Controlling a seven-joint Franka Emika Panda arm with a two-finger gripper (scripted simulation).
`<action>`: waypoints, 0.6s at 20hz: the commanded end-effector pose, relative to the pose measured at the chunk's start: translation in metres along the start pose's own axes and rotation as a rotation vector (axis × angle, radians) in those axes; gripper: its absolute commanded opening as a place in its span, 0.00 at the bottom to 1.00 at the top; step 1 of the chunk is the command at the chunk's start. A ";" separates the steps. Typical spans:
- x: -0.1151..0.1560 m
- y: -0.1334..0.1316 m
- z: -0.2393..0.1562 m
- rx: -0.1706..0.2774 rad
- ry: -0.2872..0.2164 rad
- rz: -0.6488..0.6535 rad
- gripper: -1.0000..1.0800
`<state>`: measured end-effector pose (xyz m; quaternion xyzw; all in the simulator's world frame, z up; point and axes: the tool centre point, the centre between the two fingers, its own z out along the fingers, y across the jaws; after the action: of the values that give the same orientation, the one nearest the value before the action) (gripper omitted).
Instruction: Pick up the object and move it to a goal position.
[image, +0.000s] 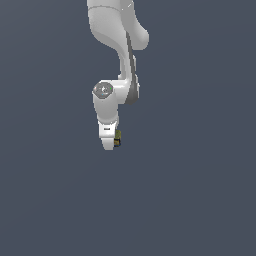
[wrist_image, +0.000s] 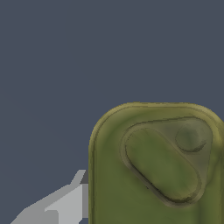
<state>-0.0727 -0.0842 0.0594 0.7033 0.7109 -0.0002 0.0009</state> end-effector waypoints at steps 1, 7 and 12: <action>0.008 0.003 0.000 0.000 0.001 -0.004 0.00; 0.040 0.018 0.000 0.000 0.001 -0.004 0.00; 0.082 0.038 0.000 0.000 0.001 -0.004 0.00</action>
<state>-0.0418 -0.0202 0.0594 0.7043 0.7099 -0.0006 0.0010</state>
